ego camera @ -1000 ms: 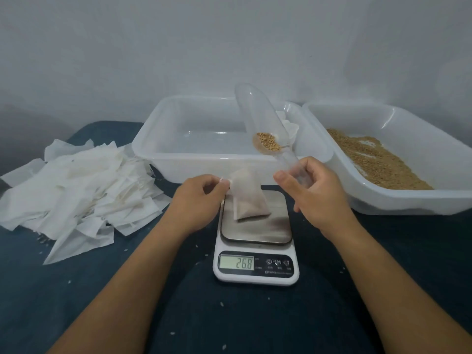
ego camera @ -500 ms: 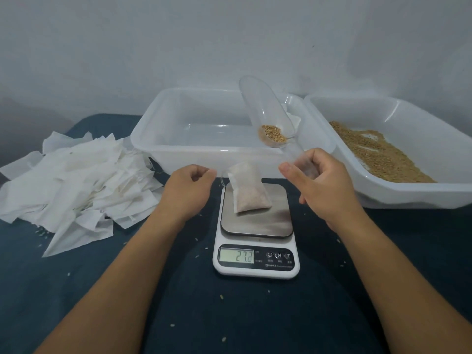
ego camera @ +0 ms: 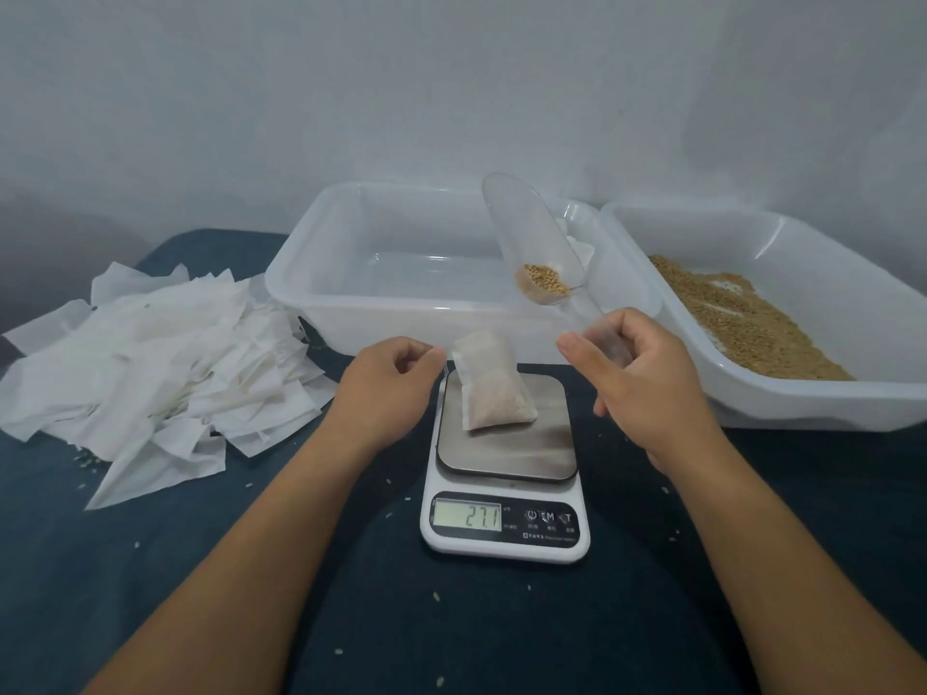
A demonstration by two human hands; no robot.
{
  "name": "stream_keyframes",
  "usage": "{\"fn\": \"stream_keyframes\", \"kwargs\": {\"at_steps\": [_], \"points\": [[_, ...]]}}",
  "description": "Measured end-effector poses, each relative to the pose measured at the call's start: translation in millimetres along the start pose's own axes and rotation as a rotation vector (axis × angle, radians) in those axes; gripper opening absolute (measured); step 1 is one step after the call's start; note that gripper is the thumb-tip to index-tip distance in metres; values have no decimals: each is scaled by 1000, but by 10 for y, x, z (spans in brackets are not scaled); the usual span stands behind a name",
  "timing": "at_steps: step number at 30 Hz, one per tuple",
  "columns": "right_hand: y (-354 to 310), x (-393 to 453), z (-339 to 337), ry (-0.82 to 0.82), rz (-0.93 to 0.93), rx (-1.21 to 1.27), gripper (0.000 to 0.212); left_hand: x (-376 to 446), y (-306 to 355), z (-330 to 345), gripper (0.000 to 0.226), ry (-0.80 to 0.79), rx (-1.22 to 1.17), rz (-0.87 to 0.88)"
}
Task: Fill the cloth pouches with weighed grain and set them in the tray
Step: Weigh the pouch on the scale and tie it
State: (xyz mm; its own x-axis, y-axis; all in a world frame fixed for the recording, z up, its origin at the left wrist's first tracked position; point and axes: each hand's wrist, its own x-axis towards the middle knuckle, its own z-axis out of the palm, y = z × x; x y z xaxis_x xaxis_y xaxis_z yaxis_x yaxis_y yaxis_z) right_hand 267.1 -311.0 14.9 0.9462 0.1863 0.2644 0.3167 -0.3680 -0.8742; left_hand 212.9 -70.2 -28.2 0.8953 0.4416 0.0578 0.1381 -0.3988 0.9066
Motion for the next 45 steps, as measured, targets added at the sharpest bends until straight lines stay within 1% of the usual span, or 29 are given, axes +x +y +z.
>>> {"fn": "stream_keyframes", "kwargs": {"at_steps": [6, 10, 14, 17, 20, 22, 24, 27, 31, 33, 36, 39, 41, 43, 44, 45], "points": [[-180, 129, -292, 95, 30, -97, 30, -29, 6, 33, 20, -56, 81, 22], [-246, 351, -722, 142, 20, -278, 35, -56, 29, 37, 21, -94, 69, 43], [-126, 602, -1285, 172, 106, -537, 45, -103, 87, 56, 10, -74, 65, 78], [91, 797, -1609, 113, 226, -796, 48, -144, 160, 68, 8, -72, 60, 101], [319, 918, -1708, -37, 391, -1036, 55, -185, 198, 85, 10, -65, 75, 114], [415, 929, -1680, -135, 487, -1102, 62, -200, 199, 101, 10, -35, 111, 103], [462, 932, -1620, -192, 523, -1106, 61, -193, 184, 98, 14, 22, 147, 68], [478, 962, -1537, -246, 506, -1163, 56, -152, 154, 82, 19, 57, 197, 36], [496, 996, -1458, -296, 477, -1222, 54, -64, 159, 133, 21, -36, 167, 41], [494, 999, -1425, -319, 454, -1252, 48, -46, 186, 172, 22, -50, 135, 45], [485, 999, -1398, -337, 422, -1236, 39, -88, 247, 216, 23, -9, 120, 109], [432, 978, -1371, -361, 404, -1248, 40, -160, 309, 227, 21, 29, 37, 193], [338, 947, -1364, -333, 391, -1253, 43, -210, 349, 216, 22, 33, -12, 262], [147, 879, -1340, -225, 314, -1207, 39, -250, 384, 208, 19, 8, -60, 328], [9, 822, -1312, -152, 220, -1148, 31, -264, 396, 210, 13, -8, -75, 355], [-148, 748, -1272, -83, 87, -1062, 25, -274, 402, 216, 8, -17, -81, 381]]}}
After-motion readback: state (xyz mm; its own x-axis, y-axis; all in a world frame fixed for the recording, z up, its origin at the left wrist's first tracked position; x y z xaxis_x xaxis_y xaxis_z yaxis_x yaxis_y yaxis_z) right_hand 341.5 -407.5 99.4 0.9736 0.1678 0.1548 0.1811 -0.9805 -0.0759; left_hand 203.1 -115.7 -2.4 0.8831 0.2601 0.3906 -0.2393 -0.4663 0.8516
